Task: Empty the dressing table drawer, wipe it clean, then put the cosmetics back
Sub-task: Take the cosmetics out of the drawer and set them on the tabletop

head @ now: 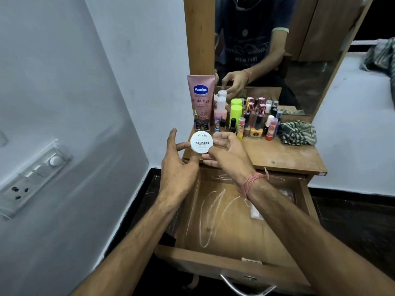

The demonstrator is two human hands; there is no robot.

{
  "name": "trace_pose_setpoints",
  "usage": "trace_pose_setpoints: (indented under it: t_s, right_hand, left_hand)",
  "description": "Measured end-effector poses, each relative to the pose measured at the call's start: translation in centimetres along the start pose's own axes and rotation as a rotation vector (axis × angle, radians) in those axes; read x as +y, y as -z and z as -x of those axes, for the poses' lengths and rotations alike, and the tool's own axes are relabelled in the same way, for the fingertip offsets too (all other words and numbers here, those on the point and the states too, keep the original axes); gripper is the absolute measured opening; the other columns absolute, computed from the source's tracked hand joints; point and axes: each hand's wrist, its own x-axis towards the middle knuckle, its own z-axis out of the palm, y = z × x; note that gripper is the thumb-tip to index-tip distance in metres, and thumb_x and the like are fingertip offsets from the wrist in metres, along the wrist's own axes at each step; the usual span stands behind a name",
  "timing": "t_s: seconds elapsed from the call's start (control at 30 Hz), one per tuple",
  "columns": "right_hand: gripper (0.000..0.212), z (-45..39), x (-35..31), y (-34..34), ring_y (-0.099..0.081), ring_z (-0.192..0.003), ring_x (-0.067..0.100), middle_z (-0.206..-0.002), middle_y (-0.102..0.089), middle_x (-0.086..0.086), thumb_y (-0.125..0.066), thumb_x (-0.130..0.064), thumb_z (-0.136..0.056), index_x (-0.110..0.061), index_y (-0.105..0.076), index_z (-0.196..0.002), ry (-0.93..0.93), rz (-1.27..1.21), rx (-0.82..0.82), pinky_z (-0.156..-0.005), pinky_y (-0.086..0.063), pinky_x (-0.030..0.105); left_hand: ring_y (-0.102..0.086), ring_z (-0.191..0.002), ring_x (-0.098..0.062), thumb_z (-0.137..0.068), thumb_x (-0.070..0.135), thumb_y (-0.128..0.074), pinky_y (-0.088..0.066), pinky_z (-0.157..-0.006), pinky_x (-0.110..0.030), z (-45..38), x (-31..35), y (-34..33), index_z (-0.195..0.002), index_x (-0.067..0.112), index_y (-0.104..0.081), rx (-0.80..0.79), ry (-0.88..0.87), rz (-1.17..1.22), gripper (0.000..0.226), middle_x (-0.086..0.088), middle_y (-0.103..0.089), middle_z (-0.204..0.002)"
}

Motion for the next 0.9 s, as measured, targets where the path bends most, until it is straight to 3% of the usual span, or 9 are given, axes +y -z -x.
trace_pose_setpoints:
  t_s: [0.2, 0.33, 0.4, 0.5, 0.57, 0.63, 0.7, 0.77, 0.9]
  right_hand:
    - [0.046, -0.9, 0.6, -0.3, -0.081, -0.086, 0.019, -0.138, -0.065, -0.002, -0.064, 0.004, -0.098, -0.016, -0.050, -0.137, -0.005, 0.058, -0.005, -0.079, -0.068, 0.037]
    - [0.053, -1.4, 1.5, 0.0, -0.082, -0.092, 0.021, -0.150, -0.061, -0.003, -0.065, 0.000, -0.098, -0.021, -0.047, -0.143, -0.010, 0.134, -0.024, -0.085, -0.068, 0.044]
    - [0.056, -1.4, 1.7, 0.0, -0.082, -0.090, 0.021, -0.155, -0.058, -0.003, -0.066, -0.001, -0.098, -0.021, -0.046, -0.147, 0.003, 0.162, -0.033, -0.079, -0.067, 0.038]
    - [0.059, -0.6, 1.8, 0.5, -0.082, -0.085, 0.018, -0.159, -0.053, -0.009, -0.070, -0.006, -0.099, -0.025, -0.047, -0.149, 0.049, 0.206, -0.034, -0.071, -0.062, 0.030]
    - [0.055, 1.0, 2.0, 1.3, -0.081, -0.085, 0.017, -0.153, -0.054, -0.015, -0.070, -0.005, -0.099, -0.033, -0.051, -0.143, 0.113, 0.239, -0.021, -0.074, -0.065, 0.031]
    - [0.054, 3.2, 2.9, 3.0, -0.078, -0.088, 0.019, -0.143, -0.060, -0.020, -0.070, -0.004, -0.098, -0.039, -0.055, -0.137, 0.193, 0.332, -0.007, -0.080, -0.068, 0.039]
    - [0.050, 5.2, 4.2, 5.8, -0.076, -0.086, 0.020, -0.129, -0.066, -0.020, -0.072, -0.010, -0.098, -0.043, -0.058, -0.133, 0.222, 0.449, -0.021, -0.079, -0.068, 0.041]
    - [0.041, 6.9, 5.2, 9.4, -0.074, -0.084, 0.016, -0.118, -0.069, -0.018, -0.073, -0.017, -0.099, -0.045, -0.061, -0.127, 0.192, 0.548, -0.048, -0.076, -0.067, 0.036]
    - [0.025, 9.3, 6.7, 15.8, -0.066, -0.090, -0.005, -0.101, -0.070, -0.017, -0.077, -0.019, -0.095, -0.037, -0.068, -0.110, 0.186, 0.895, 0.047, -0.077, -0.057, 0.022]
  left_hand:
    - [-0.073, -0.114, -0.022, -0.103, 0.023, -0.077, -0.062, -0.104, -0.054, -0.7, -0.6, -0.4, -0.176, 0.043, -0.015, -0.015, 0.050, -0.017, 0.099, 0.025, -0.063, -0.133]
    - [-0.073, -0.110, -0.019, -0.101, 0.019, -0.077, -0.063, -0.101, -0.049, -1.1, -1.0, -0.6, -0.176, 0.043, -0.016, -0.033, 0.097, -0.069, 0.100, 0.029, -0.063, -0.125]
    - [-0.073, -0.109, -0.019, -0.101, 0.018, -0.077, -0.063, -0.102, -0.052, -1.2, -1.4, -0.6, -0.176, 0.043, -0.017, -0.044, 0.102, -0.074, 0.100, 0.032, -0.060, -0.120]
    - [-0.071, -0.101, -0.013, -0.099, 0.017, -0.078, -0.063, -0.101, -0.050, -0.5, -1.3, -0.6, -0.174, 0.042, -0.025, -0.009, 0.088, -0.091, 0.096, 0.030, -0.056, -0.133]
    - [-0.070, -0.095, -0.009, -0.096, 0.016, -0.078, -0.064, -0.094, -0.041, 1.2, -1.0, -0.9, -0.163, 0.043, -0.042, 0.062, 0.042, -0.095, 0.080, 0.025, -0.054, -0.140]
    - [-0.070, -0.089, -0.007, -0.093, 0.013, -0.077, -0.062, -0.086, -0.033, 3.4, -1.2, -1.6, -0.138, 0.043, -0.058, 0.073, -0.001, -0.045, 0.057, 0.020, -0.064, -0.130]
    - [-0.071, -0.090, -0.005, -0.094, 0.014, -0.076, -0.062, -0.087, -0.034, 5.0, -1.8, -2.5, -0.121, 0.041, -0.066, -0.040, 0.025, -0.022, 0.040, 0.016, -0.071, -0.115]
    - [-0.071, -0.097, -0.001, -0.101, 0.021, -0.073, -0.062, -0.091, -0.034, 5.6, -2.6, -3.8, -0.115, 0.043, -0.071, -0.261, 0.090, -0.098, 0.026, 0.018, -0.074, -0.112]
    - [-0.064, -0.126, -0.007, -0.112, 0.033, -0.063, -0.052, -0.106, -0.030, 6.1, -2.9, -6.8, -0.139, 0.035, -0.073, -0.657, 0.220, -0.230, 0.029, 0.015, -0.071, -0.135]
